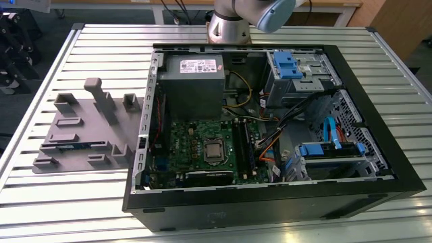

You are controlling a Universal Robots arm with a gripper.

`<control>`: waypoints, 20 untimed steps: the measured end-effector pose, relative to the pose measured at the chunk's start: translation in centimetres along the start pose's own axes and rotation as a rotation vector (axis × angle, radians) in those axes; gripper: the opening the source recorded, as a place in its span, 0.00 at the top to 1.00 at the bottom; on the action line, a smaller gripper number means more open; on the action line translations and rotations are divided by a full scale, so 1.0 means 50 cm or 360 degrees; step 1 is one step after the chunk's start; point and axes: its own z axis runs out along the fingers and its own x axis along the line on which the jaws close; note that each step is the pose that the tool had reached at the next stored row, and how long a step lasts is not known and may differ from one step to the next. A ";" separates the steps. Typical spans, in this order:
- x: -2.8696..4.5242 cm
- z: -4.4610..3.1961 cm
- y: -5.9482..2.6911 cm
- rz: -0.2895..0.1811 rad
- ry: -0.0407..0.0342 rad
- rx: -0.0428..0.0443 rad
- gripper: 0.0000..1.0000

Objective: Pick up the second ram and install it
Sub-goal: 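Pick up the second ram and move it above second insertion slot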

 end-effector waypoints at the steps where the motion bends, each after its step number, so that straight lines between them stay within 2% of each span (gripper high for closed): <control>1: 0.000 0.001 0.000 0.0000 0.0000 0.0000 0.58; 20: 0.001 0.017 -0.001 0.0000 0.0000 0.0000 0.58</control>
